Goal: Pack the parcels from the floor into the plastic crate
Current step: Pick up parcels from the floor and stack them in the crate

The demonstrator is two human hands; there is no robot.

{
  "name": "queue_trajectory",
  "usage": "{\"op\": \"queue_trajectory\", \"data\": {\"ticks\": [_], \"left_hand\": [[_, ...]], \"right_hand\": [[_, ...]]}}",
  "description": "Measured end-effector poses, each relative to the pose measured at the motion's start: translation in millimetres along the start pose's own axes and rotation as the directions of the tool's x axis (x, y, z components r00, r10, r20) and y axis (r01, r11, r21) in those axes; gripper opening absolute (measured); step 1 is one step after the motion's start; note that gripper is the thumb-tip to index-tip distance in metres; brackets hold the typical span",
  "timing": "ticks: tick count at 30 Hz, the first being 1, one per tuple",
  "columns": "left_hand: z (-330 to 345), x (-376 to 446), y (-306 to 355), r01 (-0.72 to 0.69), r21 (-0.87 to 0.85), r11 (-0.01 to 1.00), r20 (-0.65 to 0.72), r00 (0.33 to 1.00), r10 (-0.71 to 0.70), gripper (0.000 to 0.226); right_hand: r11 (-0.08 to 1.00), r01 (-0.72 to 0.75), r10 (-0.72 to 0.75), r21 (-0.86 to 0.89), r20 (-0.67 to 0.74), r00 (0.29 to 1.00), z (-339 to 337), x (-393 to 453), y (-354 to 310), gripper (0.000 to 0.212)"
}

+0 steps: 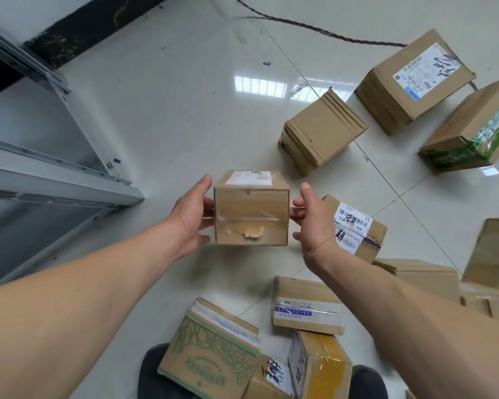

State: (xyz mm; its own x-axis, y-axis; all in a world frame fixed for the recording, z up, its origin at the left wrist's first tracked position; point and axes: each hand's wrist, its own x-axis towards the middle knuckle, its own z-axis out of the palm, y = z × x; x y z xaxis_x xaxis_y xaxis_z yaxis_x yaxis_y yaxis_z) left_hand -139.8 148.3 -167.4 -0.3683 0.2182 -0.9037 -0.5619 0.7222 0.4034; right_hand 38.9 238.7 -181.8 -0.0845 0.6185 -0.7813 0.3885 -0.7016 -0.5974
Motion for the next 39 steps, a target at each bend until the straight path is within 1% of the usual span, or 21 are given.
{"op": "queue_trajectory", "data": {"ticks": [3, 7, 10, 11, 14, 16, 18, 19, 21, 22, 25, 29, 34, 37, 39], "left_hand": [[0, -5, -19, 0.087, 0.055, 0.995, 0.085, 0.992, -0.092, 0.062], [5, -9, -39, 0.153, 0.027, 0.988, 0.185, 0.97, -0.155, 0.065], [9, -4, -46, 0.124, -0.016, 0.992, 0.18, 0.976, -0.119, 0.062], [11, -3, -46, 0.107, -0.009, 0.994, 0.178, 0.979, -0.104, 0.061], [13, 1, -47, 0.08, 0.004, 0.997, 0.171, 0.982, -0.079, 0.057], [15, -2, -47, 0.085, 0.002, 0.996, 0.186, 0.979, -0.083, 0.057], [17, -7, -46, 0.078, 0.012, 0.997, 0.204, 0.976, -0.078, 0.059], [16, -11, -46, 0.074, 0.013, 0.997, 0.209, 0.975, -0.075, 0.059], [11, -24, -41, 0.064, 0.008, 0.998, 0.208, 0.976, -0.065, 0.059], [7, -31, -37, 0.063, 0.01, 0.998, 0.205, 0.977, -0.063, 0.06], [-5, -61, -23, 0.052, 0.025, 0.998, 0.2, 0.978, -0.056, 0.06], [-28, -129, 5, 0.033, 0.015, 0.999, 0.211, 0.977, -0.036, 0.056], [-60, -229, 40, -0.004, 0.001, 1.0, 0.229, 0.973, 0.003, 0.054], [-81, -288, 56, -0.033, 0.002, 0.999, 0.257, 0.966, 0.032, 0.055], [-97, -326, 62, -0.046, 0.005, 0.999, 0.273, 0.961, 0.043, 0.055]], "right_hand": [[0.994, -0.042, 0.046, -0.103, 0.037, 0.998, -2, -2, 22, 0.07], [0.981, -0.074, 0.093, -0.18, 0.1, 0.991, 1, -6, 45, 0.072], [0.985, -0.049, 0.066, -0.165, 0.096, 0.993, 5, -12, 45, 0.066], [0.987, -0.029, 0.045, -0.16, 0.096, 0.994, 7, -12, 45, 0.068], [0.987, 0.017, -0.002, -0.163, 0.094, 0.996, 14, -10, 42, 0.094], [0.987, 0.019, 0.001, -0.161, 0.126, 0.992, 19, -8, 44, 0.099], [0.984, 0.011, 0.017, -0.18, 0.151, 0.988, 22, -6, 49, 0.099], [0.981, 0.016, 0.015, -0.191, 0.158, 0.987, 22, -8, 49, 0.094], [0.98, 0.033, 0.001, -0.196, 0.171, 0.985, 22, -22, 40, 0.077], [0.981, 0.03, 0.004, -0.193, 0.174, 0.985, 21, -31, 32, 0.072], [0.983, 0.017, 0.017, -0.181, 0.186, 0.982, 16, -61, 10, 0.071], [0.981, 0.024, 0.008, -0.193, 0.163, 0.987, 8, -123, -34, 0.07], [0.986, 0.036, -0.017, -0.164, 0.112, 0.994, -1, -224, -94, 0.071], [0.987, 0.051, -0.039, -0.152, 0.078, 0.996, -5, -286, -125, 0.076], [0.989, 0.064, -0.055, -0.134, 0.067, 0.996, -6, -327, -141, 0.075]]}}
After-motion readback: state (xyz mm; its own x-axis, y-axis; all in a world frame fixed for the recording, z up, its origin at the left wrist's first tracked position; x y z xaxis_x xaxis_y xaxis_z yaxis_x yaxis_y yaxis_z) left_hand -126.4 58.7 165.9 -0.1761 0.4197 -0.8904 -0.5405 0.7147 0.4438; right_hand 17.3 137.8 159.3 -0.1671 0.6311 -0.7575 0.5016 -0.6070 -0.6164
